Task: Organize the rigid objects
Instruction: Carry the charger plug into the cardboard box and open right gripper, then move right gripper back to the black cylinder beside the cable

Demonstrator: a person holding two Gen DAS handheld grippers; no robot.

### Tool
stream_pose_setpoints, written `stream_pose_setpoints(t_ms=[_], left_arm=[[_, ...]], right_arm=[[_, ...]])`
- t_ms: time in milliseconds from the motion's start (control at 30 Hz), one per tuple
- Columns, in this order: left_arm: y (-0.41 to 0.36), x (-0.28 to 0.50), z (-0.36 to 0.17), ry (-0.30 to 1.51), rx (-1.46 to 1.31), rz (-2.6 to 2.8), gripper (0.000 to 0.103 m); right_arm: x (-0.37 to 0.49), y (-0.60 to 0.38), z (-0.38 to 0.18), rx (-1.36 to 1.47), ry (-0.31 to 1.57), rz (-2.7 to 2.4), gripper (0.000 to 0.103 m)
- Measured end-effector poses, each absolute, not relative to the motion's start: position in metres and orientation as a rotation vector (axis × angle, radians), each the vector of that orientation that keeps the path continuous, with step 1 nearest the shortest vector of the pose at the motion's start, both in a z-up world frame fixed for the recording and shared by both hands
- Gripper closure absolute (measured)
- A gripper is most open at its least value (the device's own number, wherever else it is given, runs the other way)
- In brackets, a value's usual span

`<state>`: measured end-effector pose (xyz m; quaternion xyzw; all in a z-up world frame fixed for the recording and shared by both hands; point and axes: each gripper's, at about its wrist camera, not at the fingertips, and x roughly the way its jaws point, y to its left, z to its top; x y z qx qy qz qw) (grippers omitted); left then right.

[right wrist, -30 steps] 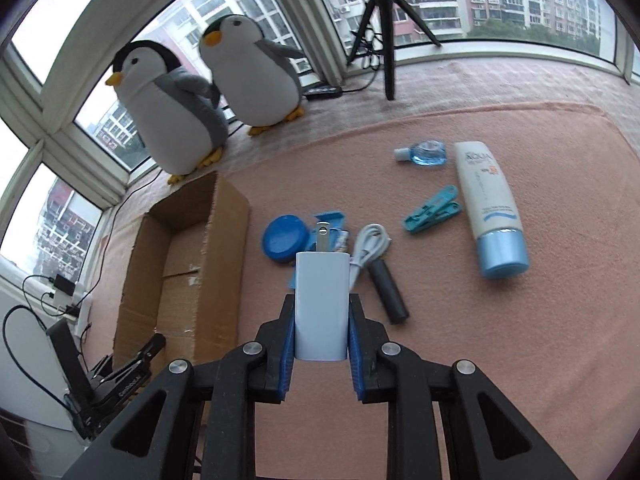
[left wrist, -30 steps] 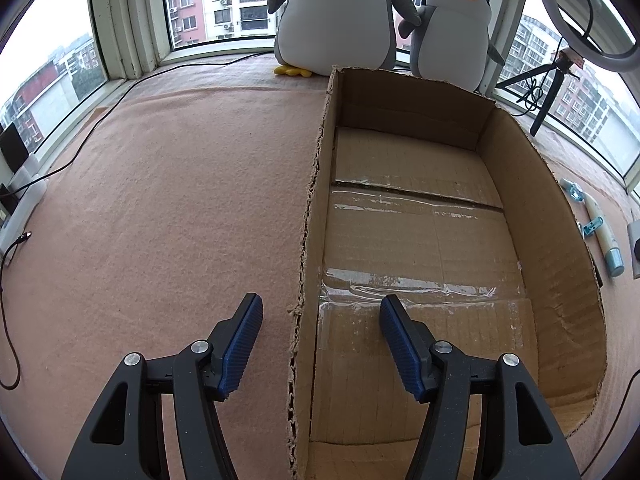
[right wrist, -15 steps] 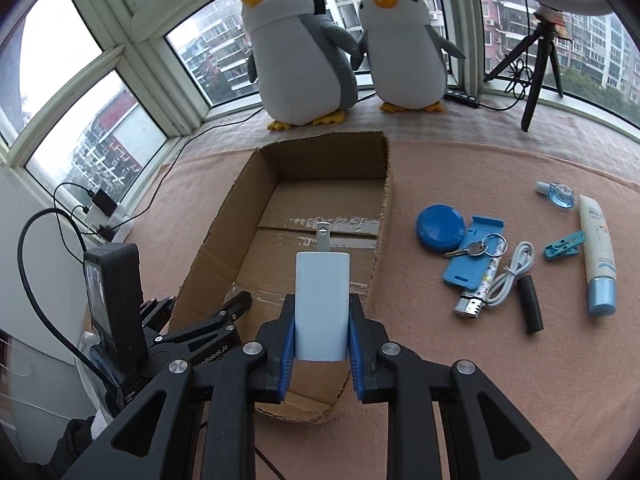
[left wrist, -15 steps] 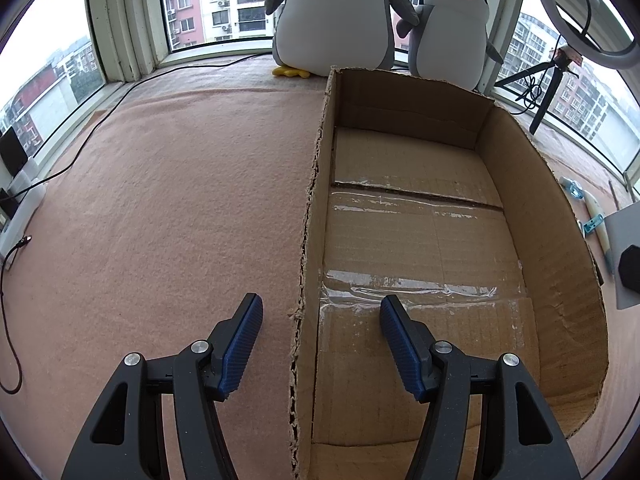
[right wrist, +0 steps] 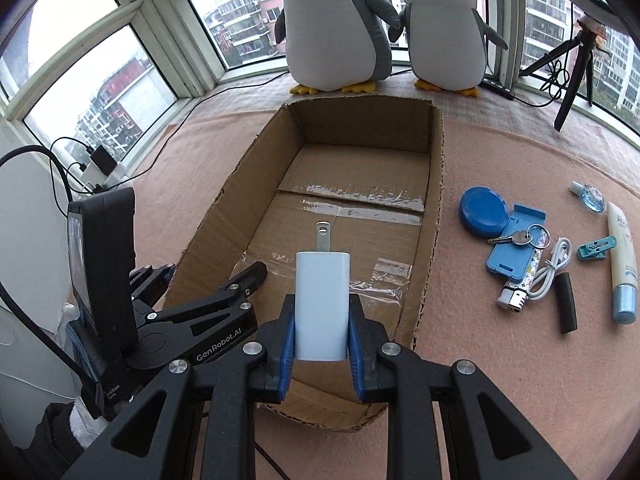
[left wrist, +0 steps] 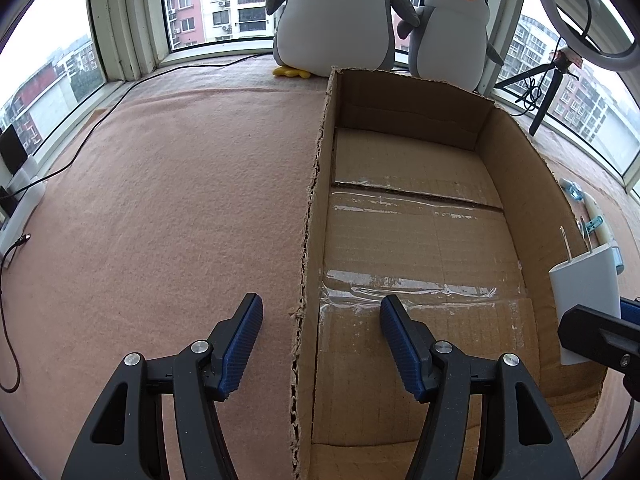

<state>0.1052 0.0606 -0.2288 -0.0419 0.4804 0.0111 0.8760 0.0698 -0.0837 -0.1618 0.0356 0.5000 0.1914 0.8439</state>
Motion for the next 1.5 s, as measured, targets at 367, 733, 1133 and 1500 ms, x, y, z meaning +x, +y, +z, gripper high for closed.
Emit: stream_pose_setpoints(t_ms=[367,733,1133,1500], left_arm=[[0.06,0.106,-0.229,1.003,-0.086,0.024,0.037],[0.06,0.106,-0.228,1.002,-0.084,0.026,0.037],[0.059,0.106,-0.228,1.003,-0.083,0.027,0.037],[0.059,0.106,-0.228,1.003,-0.081,0.027,0.037]], right_arm=[[0.067,-0.08,-0.155,0.053,1.025,0.402,0.053],[0.067,-0.099,-0.149,0.094,0.999,0.373,0.053],[0.066,-0.154,-0.134,0.175,0.936,0.317,0.053],[0.072,-0.225,-0.146,0.182,0.926,0.184,0.053]])
